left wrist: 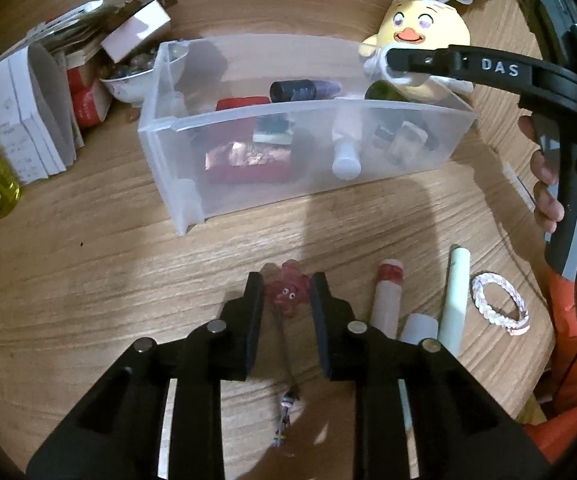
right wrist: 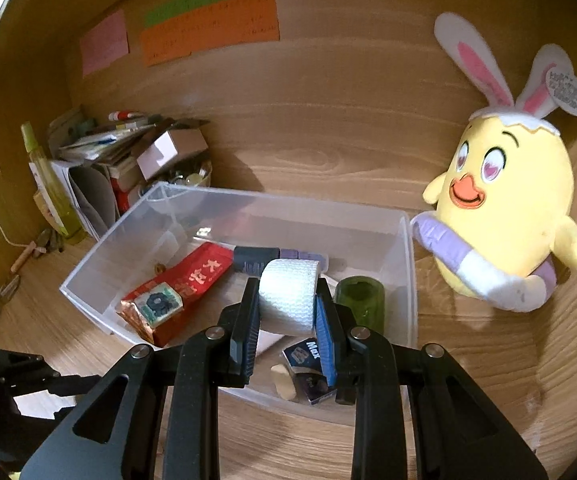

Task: Organize objects
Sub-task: 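Carry the white tape roll over the clear box with the right tool while the left tool regrasps the clip, then open the right tool to drop the tape roll into the clear box, then carry the pink flower clip into the clear box with the left tool, then grasp the braided bracelet with the right tool while the left tool moves to the lip balm, then carry the bracelet over the box with the right tool while the left tool carries the lip balm, then open both tools to drop the bracelet and lip balm into the box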

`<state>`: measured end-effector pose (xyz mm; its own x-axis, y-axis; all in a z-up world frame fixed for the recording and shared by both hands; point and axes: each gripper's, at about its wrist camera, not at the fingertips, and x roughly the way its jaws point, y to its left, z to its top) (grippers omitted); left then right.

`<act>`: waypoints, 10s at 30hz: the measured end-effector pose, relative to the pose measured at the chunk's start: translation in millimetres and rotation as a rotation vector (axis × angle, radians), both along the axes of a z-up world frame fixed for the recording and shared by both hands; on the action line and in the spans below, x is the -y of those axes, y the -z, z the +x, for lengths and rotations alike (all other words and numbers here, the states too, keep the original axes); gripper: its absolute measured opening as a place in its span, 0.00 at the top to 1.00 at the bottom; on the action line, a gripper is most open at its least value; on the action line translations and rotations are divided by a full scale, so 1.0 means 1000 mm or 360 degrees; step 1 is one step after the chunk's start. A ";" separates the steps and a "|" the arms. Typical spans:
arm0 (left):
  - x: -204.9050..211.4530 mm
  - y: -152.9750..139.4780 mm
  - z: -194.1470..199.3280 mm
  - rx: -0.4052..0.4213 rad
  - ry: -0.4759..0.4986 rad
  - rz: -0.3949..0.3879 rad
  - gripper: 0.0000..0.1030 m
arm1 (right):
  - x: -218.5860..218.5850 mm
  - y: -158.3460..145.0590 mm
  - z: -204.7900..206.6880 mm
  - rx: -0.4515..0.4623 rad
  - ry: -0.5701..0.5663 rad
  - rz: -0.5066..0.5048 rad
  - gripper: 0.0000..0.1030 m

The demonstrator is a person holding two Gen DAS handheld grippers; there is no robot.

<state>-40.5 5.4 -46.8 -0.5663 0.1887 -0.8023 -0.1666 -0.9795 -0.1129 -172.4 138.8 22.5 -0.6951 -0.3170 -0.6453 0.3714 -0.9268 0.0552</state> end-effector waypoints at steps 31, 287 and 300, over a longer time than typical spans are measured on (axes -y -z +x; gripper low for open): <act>-0.006 0.000 -0.013 0.0070 0.0062 0.0060 0.80 | 0.003 0.003 0.014 0.0030 -0.0049 0.0057 0.55; 0.016 -0.045 -0.089 -0.0178 -0.0097 0.0219 0.86 | 0.006 0.019 -0.012 0.0021 0.0034 0.0083 0.90; 0.011 -0.068 -0.068 -0.0269 -0.0065 0.0208 0.75 | 0.013 0.018 -0.005 -0.0002 0.0035 0.0157 0.70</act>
